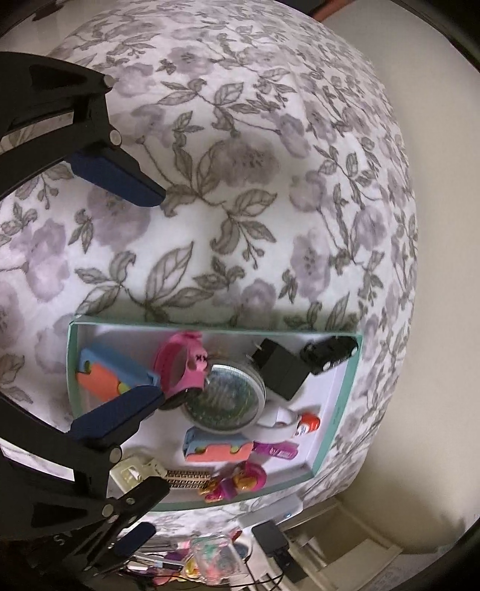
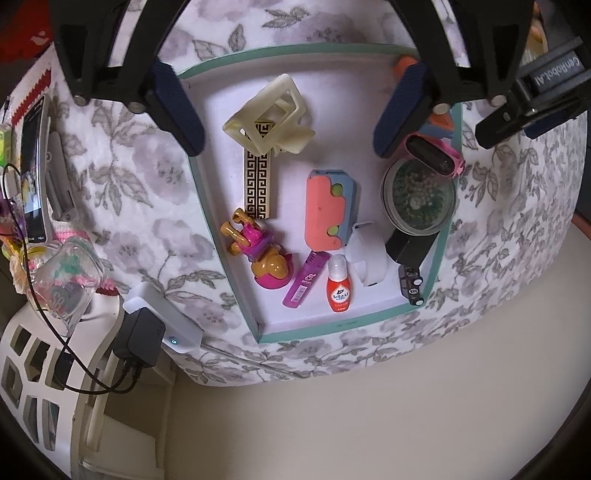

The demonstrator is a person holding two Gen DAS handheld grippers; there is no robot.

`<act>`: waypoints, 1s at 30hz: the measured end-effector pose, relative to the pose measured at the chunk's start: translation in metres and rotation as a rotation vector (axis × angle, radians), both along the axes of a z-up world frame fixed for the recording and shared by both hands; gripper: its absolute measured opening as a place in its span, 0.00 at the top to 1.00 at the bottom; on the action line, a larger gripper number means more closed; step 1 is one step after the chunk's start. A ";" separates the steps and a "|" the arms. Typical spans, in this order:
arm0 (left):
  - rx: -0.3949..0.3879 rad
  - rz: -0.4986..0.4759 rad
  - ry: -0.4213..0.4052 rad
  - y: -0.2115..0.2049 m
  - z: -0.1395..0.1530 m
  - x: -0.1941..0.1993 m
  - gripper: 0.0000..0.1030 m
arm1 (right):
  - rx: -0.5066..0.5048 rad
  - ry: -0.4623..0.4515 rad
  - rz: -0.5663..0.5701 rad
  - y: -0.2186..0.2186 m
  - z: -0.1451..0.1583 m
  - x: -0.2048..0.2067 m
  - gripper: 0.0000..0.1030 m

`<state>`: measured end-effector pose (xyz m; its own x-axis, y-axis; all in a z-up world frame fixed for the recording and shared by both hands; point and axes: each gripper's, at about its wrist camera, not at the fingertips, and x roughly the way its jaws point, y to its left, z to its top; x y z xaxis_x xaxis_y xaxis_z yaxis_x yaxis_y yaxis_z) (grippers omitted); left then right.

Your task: Organize rigid objects

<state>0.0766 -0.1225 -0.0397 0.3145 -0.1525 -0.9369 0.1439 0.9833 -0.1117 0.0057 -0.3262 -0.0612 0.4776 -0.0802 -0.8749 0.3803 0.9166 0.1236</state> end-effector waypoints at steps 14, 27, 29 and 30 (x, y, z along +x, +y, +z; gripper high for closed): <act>0.044 0.029 -0.062 0.008 0.000 0.003 0.05 | 0.009 -0.009 -0.009 -0.003 -0.005 0.000 0.00; 0.039 0.025 -0.074 0.009 0.001 -0.001 0.05 | -0.002 0.001 0.001 0.001 -0.005 -0.002 0.00; 0.036 0.021 -0.080 0.010 0.003 -0.004 0.05 | -0.002 -0.003 0.001 0.002 -0.004 -0.004 0.00; 0.037 0.019 -0.084 0.010 0.005 -0.005 0.05 | -0.001 -0.006 0.000 0.003 -0.003 -0.005 0.00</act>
<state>0.0712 -0.1127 -0.0350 0.3951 -0.1116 -0.9118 0.1323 0.9892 -0.0637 0.0008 -0.3235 -0.0644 0.4828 -0.0808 -0.8720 0.3794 0.9167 0.1251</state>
